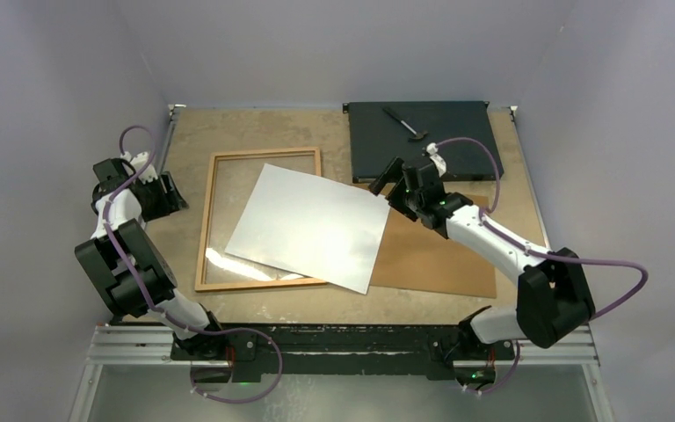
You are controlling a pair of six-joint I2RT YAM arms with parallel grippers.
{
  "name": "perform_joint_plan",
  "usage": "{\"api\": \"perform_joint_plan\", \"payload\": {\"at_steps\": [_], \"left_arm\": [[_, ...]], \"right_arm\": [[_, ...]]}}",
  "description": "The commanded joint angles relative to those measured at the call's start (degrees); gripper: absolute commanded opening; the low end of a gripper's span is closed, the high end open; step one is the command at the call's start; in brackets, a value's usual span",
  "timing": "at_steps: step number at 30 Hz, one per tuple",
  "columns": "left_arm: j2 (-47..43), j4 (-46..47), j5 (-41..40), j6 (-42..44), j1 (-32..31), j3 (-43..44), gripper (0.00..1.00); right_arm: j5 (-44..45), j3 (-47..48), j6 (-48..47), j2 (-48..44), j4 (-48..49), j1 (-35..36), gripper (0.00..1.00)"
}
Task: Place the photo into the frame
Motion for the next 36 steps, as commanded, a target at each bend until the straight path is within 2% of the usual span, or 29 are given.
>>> {"api": "perform_joint_plan", "payload": {"at_steps": [1,5,8,11,14,19,25,36], "left_arm": [[-0.01,0.04,1.47,2.15,0.47,0.66,0.58],[0.73,-1.31,2.01,3.37,0.48,1.83,0.58],[0.71,-2.46,2.05,4.44,0.47,2.31,0.58],[0.77,-3.05,2.05,4.98,0.48,2.44,0.58],[0.79,-3.34,2.55,4.87,0.47,2.63,0.58],[0.84,-3.26,3.1,4.59,0.47,2.48,0.57],[1.14,-3.26,3.11,5.65,0.47,1.73,0.57],[3.38,-4.08,1.64,9.87,0.47,1.4,0.56]], "right_arm": [[-13.76,6.78,-24.68,2.0,-1.25,0.34,0.99],[-22.07,28.0,-41.22,15.35,-9.72,0.39,0.99],[-24.23,41.42,-48.47,25.68,-13.73,0.37,0.99],[-32.81,51.51,-52.48,34.92,-16.52,0.33,0.97],[-35.91,61.37,-56.43,43.06,-21.8,0.13,0.97],[-41.7,69.51,-59.13,51.05,-24.4,-1.96,0.98],[-44.43,73.84,-60.75,56.45,-26.6,-3.62,0.98],[-50.7,72.3,-62.35,61.84,-23.47,-4.73,0.97]]}}
